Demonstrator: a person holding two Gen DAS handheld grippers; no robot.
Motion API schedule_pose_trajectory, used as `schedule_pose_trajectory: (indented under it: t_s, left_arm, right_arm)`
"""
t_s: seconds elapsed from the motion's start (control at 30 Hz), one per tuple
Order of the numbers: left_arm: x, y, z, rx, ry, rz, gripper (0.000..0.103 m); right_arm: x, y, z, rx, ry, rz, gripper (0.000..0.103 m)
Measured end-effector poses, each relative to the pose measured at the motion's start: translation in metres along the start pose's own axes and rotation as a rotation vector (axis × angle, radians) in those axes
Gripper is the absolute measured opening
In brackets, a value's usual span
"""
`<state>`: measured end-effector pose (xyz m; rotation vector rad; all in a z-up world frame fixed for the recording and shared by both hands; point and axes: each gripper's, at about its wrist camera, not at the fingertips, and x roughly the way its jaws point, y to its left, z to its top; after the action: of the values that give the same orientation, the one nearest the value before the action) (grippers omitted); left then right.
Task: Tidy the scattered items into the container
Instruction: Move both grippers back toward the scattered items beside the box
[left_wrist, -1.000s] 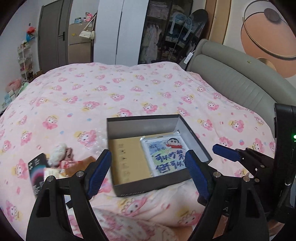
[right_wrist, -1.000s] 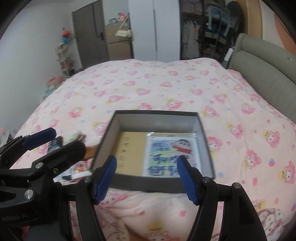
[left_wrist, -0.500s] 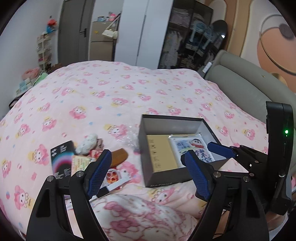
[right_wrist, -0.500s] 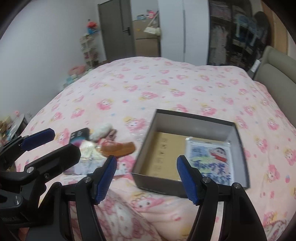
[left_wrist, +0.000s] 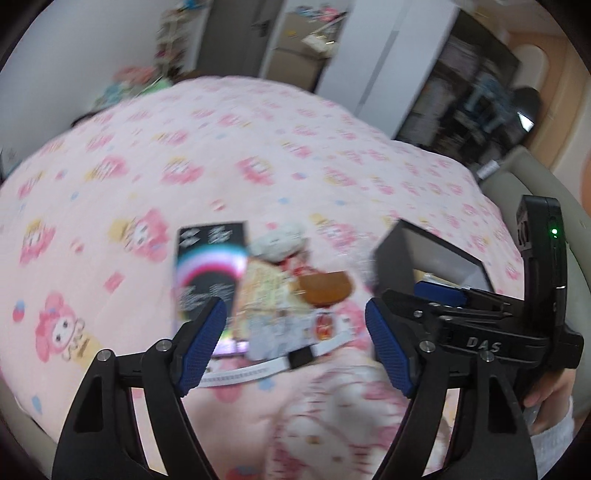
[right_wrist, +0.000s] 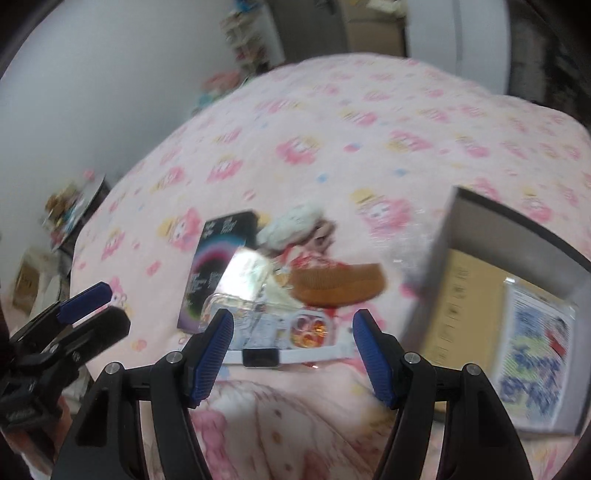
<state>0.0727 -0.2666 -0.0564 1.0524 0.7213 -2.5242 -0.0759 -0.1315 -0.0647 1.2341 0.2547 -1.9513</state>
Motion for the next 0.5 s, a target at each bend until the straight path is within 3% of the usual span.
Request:
schedule_pose_trajectory:
  t_s: [0.13,0.27,0.5]
  left_arm:
    - [0.028,0.039,-0.006,-0.102,0.058,0.022,0.066]
    - [0.055,0.073,-0.012,-0.199,0.106,0.043,0.064]
    - [0.090,0.116,-0.021,-0.301,0.159,0.066,0.064]
  right_arm:
    - [0.043,0.009,0.009,-0.022,0.116,0.051,0.064]
    - [0.076,0.014,0.016,-0.043,0.205,0.067,0.064]
    - [0.100,0.034,0.025,-0.126,0.247,0.057,0.064]
